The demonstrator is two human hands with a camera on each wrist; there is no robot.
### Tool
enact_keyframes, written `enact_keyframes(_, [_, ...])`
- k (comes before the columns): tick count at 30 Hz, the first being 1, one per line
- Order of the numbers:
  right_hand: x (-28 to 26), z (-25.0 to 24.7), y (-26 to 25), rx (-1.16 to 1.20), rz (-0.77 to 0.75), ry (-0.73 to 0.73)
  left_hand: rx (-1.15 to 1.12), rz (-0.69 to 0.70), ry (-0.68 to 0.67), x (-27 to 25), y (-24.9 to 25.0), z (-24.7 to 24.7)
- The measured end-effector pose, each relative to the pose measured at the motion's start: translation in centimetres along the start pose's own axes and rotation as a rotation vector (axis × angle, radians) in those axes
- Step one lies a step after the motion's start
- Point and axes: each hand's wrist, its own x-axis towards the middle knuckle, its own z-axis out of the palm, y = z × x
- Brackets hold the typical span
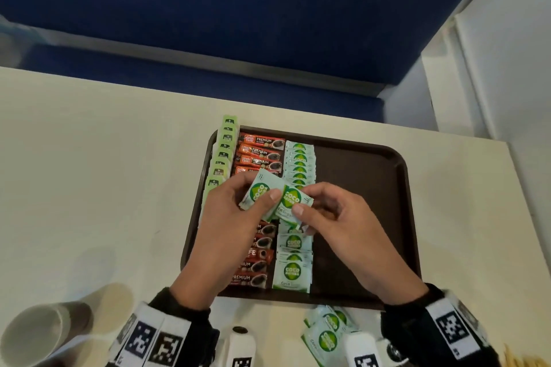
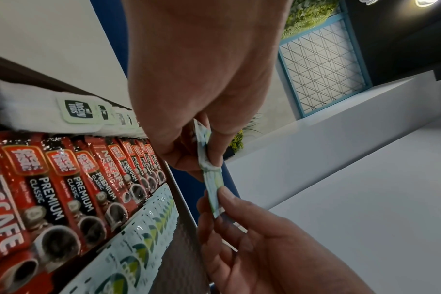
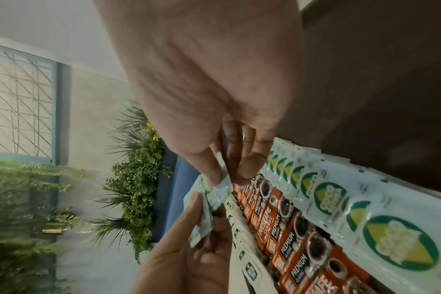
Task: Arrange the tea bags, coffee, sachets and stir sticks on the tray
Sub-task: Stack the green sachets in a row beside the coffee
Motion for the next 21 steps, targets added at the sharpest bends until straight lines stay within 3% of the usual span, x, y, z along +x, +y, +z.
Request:
enact_keyframes(5, [2.6, -1.5, -0.5, -0.068, -0.02, -0.047, 0.03, 0.007, 0.07, 1.0, -0.1, 0.2])
enact_keyframes(11, [10.0, -5.5, -0.3, -0.197, -0.115, 0.248, 0.02, -0.004, 0.158, 1.8, -0.8, -0.7])
enact_keyframes(15, [14.2, -5.6, -0.2, -0.336, -0.154, 0.238, 0.033, -0.032, 0.156, 1.6, -1.2, -0.7])
enact_keyframes(21, [16.4, -4.8, -0.2, -0.484, -0.178, 0.227, 0.047, -0.08, 0.152, 1.5, -1.6, -0.7])
